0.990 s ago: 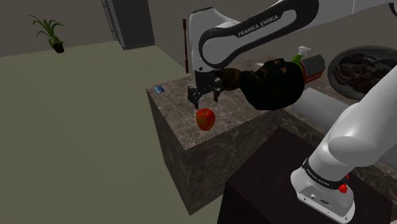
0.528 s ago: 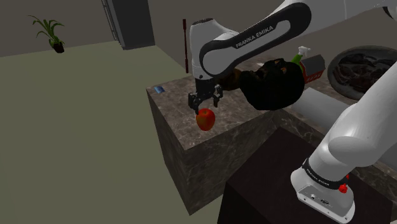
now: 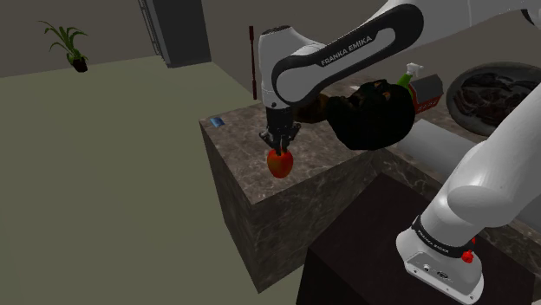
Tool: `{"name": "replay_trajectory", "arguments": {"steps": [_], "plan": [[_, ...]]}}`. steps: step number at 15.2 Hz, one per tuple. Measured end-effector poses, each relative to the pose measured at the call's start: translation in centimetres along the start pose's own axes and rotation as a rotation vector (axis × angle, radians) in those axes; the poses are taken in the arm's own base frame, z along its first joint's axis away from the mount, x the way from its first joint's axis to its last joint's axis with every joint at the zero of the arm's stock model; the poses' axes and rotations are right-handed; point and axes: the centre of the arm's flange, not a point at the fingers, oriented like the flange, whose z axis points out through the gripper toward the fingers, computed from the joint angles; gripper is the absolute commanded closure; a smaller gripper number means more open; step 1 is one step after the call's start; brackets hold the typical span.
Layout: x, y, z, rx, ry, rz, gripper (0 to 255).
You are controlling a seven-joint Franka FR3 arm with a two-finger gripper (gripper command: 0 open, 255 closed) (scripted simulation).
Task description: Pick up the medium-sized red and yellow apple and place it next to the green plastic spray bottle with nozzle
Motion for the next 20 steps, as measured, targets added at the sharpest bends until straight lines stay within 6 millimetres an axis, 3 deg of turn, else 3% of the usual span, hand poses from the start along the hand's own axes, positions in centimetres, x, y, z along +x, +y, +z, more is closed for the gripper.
{"name": "replay_trajectory", "arguments": {"steps": [8,20], "plan": [[0.0,0.0,-0.3,0.000,0.000,0.000,255],[-0.4,0.3,-6.3,0.000,0.000,0.000,255]]}}
